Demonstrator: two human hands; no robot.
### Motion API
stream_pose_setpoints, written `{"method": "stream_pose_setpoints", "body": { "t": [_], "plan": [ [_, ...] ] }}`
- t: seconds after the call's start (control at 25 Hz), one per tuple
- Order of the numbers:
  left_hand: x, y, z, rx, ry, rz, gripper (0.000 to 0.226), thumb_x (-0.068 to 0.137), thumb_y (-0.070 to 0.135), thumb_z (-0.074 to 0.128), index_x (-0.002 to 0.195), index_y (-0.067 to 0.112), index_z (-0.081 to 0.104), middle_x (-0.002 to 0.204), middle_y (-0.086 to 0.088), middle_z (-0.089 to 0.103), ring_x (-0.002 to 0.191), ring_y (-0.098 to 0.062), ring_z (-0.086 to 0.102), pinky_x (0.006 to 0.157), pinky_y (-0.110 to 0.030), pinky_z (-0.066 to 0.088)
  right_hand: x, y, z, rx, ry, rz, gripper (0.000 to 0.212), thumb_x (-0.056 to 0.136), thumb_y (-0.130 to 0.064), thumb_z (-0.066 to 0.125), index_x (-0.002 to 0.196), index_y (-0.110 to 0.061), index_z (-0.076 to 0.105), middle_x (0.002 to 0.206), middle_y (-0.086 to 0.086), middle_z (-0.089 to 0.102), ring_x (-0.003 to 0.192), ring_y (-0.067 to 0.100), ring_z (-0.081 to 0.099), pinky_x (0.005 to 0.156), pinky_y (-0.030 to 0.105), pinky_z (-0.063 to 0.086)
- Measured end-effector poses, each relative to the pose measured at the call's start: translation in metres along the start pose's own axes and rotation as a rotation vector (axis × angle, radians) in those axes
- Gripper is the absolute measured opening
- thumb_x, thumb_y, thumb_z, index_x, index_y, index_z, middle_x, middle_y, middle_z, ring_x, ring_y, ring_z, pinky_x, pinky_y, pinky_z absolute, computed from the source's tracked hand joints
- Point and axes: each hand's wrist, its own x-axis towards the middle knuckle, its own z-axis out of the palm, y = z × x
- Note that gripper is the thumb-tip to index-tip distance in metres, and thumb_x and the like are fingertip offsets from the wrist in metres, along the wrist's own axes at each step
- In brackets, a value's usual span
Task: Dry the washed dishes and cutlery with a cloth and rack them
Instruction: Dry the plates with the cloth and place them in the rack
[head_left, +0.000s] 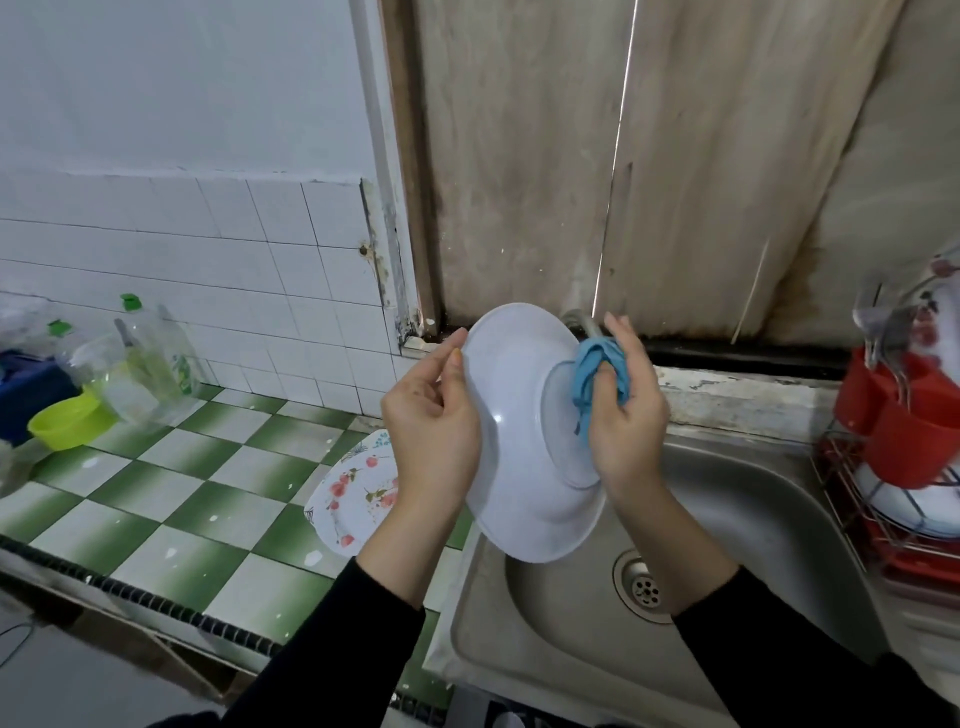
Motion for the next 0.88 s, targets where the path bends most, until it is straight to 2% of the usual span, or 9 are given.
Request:
{"method": "stream_pose_setpoints", "body": {
  "t": [0.08, 0.2, 0.28, 0.36, 0.44, 0.64, 0.72, 0.8, 0.88],
  "plan": [
    [0.001, 0.001, 0.002, -0.020, 0.027, 0.003, 0.022, 0.098, 0.008, 0.052, 0.111, 0.013, 0.069, 0.102, -0.007, 0.073, 0.092, -0.014, 0.069, 0.087, -0.025, 0.054, -0.004, -0.013, 0.007, -0.063, -0.119, -0.189, 0.040, 0.095, -0.012, 0.043, 0.135, -0.014, 0.050, 0.148, 0.006, 0.041, 0.141, 0.012, 0.034, 0.115, 0.023, 0.028],
    [0.009, 0.001, -0.006, -0.084, 0.111, -0.008, 0.022, 0.098, 0.008, 0.052, 0.102, 0.021, 0.069, 0.091, -0.001, 0.074, 0.081, -0.009, 0.067, 0.081, -0.022, 0.054, -0.023, -0.014, -0.003, -0.114, -0.369, -0.580, 0.039, 0.092, -0.004, 0.046, 0.131, -0.003, 0.053, 0.145, 0.015, 0.043, 0.139, 0.029, 0.039, 0.114, 0.038, 0.035],
    [0.009, 0.002, -0.012, -0.091, 0.120, 0.000, 0.024, 0.098, 0.009, 0.053, 0.098, 0.026, 0.069, 0.086, 0.008, 0.073, 0.082, -0.007, 0.067, 0.082, -0.021, 0.054, -0.011, 0.002, -0.015, -0.181, -0.325, -0.558, 0.039, 0.090, -0.007, 0.048, 0.129, -0.008, 0.054, 0.143, 0.017, 0.046, 0.135, 0.024, 0.045, 0.110, 0.039, 0.040],
    [0.003, 0.000, -0.010, -0.072, 0.089, -0.003, 0.025, 0.098, 0.009, 0.053, 0.098, 0.028, 0.069, 0.091, 0.008, 0.073, 0.085, -0.006, 0.068, 0.087, -0.022, 0.054, 0.009, 0.008, -0.017, -0.123, -0.189, -0.297, 0.041, 0.091, -0.017, 0.046, 0.132, -0.017, 0.052, 0.144, 0.014, 0.047, 0.135, 0.010, 0.044, 0.110, 0.027, 0.037],
    [-0.002, -0.003, -0.007, -0.060, 0.063, -0.002, 0.025, 0.098, 0.009, 0.052, 0.101, 0.027, 0.069, 0.095, 0.006, 0.073, 0.084, -0.004, 0.067, 0.087, -0.022, 0.053, 0.009, -0.001, -0.005, -0.096, -0.150, -0.208, 0.042, 0.092, -0.021, 0.045, 0.134, -0.018, 0.049, 0.146, 0.013, 0.046, 0.136, 0.010, 0.041, 0.110, 0.022, 0.033],
    [0.005, -0.001, -0.022, -0.106, 0.144, -0.020, 0.026, 0.098, 0.010, 0.053, 0.093, 0.030, 0.069, 0.093, 0.000, 0.073, 0.086, -0.013, 0.067, 0.084, -0.023, 0.055, -0.030, 0.006, -0.004, -0.105, -0.420, -0.625, 0.043, 0.089, -0.005, 0.054, 0.132, 0.001, 0.051, 0.143, 0.022, 0.044, 0.136, 0.033, 0.043, 0.110, 0.044, 0.040],
    [0.005, 0.002, -0.026, -0.108, 0.137, -0.008, 0.027, 0.098, 0.011, 0.053, 0.091, 0.031, 0.070, 0.090, 0.002, 0.073, 0.085, -0.012, 0.068, 0.083, -0.020, 0.054, -0.019, 0.025, -0.010, -0.166, -0.294, -0.574, 0.042, 0.088, -0.005, 0.054, 0.129, 0.003, 0.054, 0.140, 0.024, 0.047, 0.131, 0.032, 0.048, 0.107, 0.045, 0.044],
    [0.002, 0.000, -0.024, -0.095, 0.087, 0.011, 0.027, 0.098, 0.011, 0.053, 0.094, 0.032, 0.070, 0.093, -0.003, 0.073, 0.086, -0.017, 0.067, 0.086, -0.027, 0.054, 0.002, 0.029, -0.006, -0.119, -0.119, -0.314, 0.042, 0.089, -0.013, 0.053, 0.128, 0.003, 0.057, 0.137, 0.020, 0.052, 0.129, 0.025, 0.051, 0.109, 0.040, 0.042],
    [-0.004, -0.004, -0.019, -0.056, 0.020, 0.049, 0.026, 0.097, 0.010, 0.054, 0.097, 0.031, 0.071, 0.084, -0.004, 0.070, 0.075, -0.020, 0.060, 0.076, -0.029, 0.050, 0.025, 0.007, 0.007, -0.016, -0.055, -0.010, 0.043, 0.087, -0.021, 0.053, 0.125, -0.003, 0.062, 0.128, 0.009, 0.061, 0.121, 0.013, 0.056, 0.108, 0.038, 0.042]
  ]
}}
